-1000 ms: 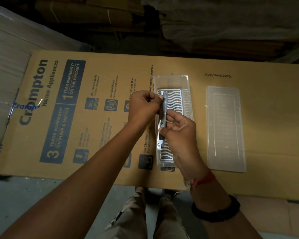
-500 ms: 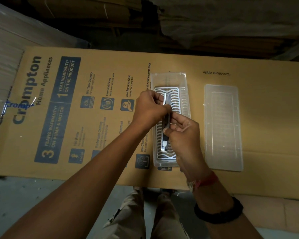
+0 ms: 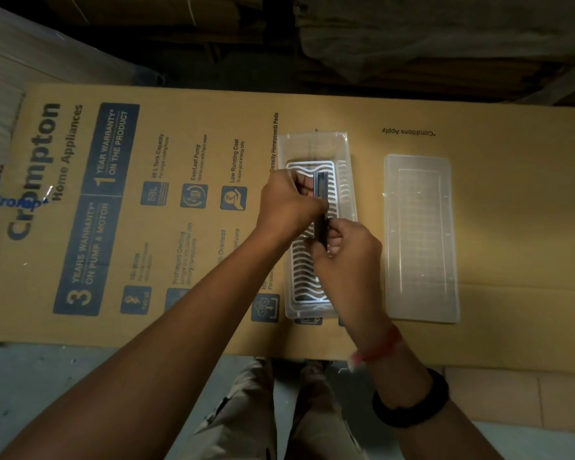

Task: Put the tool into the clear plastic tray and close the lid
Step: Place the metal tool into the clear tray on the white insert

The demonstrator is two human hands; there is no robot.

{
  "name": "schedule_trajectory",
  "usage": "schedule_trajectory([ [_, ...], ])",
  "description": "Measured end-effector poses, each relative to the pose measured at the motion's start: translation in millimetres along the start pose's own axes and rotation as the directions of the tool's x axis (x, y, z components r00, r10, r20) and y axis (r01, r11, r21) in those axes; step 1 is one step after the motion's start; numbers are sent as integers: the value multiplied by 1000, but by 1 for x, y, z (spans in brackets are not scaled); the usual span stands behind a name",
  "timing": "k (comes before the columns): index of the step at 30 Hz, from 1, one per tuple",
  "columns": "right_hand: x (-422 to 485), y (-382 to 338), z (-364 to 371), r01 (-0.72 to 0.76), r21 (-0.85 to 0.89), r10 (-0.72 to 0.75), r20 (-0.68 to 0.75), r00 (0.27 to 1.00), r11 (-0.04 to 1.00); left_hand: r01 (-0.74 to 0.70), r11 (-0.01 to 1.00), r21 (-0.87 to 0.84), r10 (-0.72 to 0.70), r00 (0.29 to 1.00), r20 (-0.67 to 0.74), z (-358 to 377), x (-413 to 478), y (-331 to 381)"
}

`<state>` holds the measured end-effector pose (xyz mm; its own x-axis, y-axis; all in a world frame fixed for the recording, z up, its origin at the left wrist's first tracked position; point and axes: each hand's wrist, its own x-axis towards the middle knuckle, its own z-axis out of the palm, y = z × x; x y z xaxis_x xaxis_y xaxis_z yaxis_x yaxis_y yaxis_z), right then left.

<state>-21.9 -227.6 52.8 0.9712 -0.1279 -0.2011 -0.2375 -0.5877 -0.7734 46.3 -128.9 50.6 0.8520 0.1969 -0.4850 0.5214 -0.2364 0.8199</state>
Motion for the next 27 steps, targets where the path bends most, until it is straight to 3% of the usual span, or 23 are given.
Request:
schedule_trajectory([
  [3,4,2,6,19,-175,-17,18,1000,984,20,1000,16,-20,1000,6,1,-1,-1],
  [7,11,4,10,36,-277,-37,0,999,960,46,999,30,-47,998,33,0,2,2],
  [12,15,0,16,69,-386,-78,-8,997,920,-132,980,151,144,987,-67,4,-4,0],
  [17,17,-2,29,84,-417,-96,-7,995,905,-351,883,311,423,883,-204,3,-3,-12],
  [27,27,3,38,51,-440,-56,2,998,896,-378,868,322,456,864,-215,-1,7,-20],
])
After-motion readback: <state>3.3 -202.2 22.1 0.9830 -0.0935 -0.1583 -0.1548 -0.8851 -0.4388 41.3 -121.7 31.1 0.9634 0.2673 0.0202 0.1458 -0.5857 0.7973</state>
